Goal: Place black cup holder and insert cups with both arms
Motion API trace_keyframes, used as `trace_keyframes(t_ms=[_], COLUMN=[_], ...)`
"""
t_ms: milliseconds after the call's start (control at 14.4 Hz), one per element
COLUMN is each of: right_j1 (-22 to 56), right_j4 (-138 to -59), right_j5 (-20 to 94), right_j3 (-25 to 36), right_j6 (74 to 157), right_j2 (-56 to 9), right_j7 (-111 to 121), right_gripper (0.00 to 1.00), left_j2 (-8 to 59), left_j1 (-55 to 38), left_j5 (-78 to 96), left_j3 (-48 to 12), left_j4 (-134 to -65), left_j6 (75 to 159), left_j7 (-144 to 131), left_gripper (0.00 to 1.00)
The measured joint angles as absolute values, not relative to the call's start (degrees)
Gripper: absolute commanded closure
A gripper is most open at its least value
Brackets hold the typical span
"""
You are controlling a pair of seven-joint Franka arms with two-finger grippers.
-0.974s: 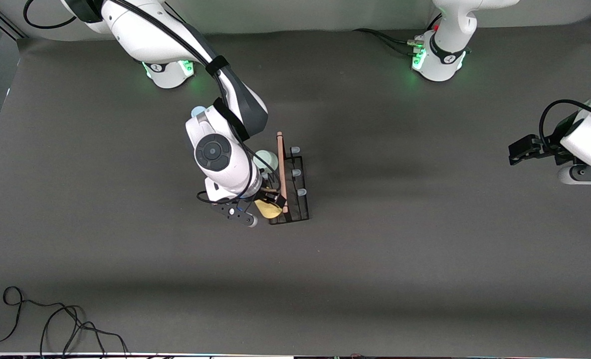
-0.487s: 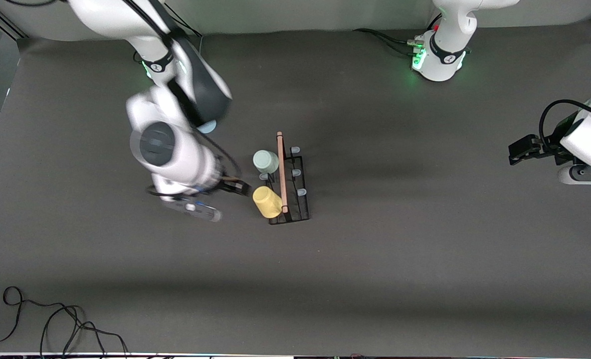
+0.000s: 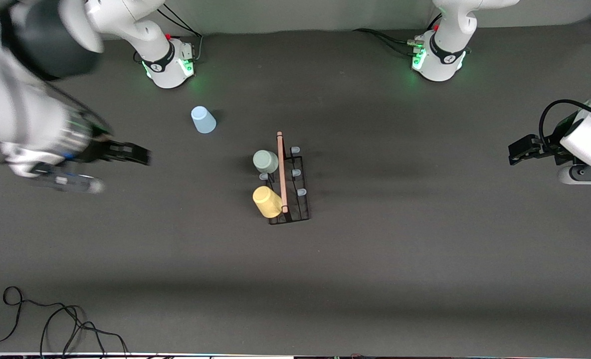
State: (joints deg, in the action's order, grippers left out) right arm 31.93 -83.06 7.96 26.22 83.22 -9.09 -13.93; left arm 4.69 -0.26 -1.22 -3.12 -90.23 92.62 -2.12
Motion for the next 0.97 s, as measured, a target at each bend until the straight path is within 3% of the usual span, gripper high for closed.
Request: trace_keyframes(t_ms=[209, 974], right_j1=[31.7, 32.7], right_j4=[-83.3, -85.8], right_j5=[4.0, -0.3], right_j3=[30.5, 30.2], right_j6=[81.3, 83.7], right_j2=[-5.3, -5.2], right_j7=[-7.5, -4.3], right_gripper=[0.00, 0.01], left_j2=[4.7, 4.3], left_j1=[-0.3, -0.3], left_j5=[-1.2, -1.2], left_j3=[-3.1, -3.1], left_j4=[-90.2, -90.2], left_j6=[92.6, 92.6], left_j7=[-2.1, -2.2], left_gripper=[0.00, 0.00])
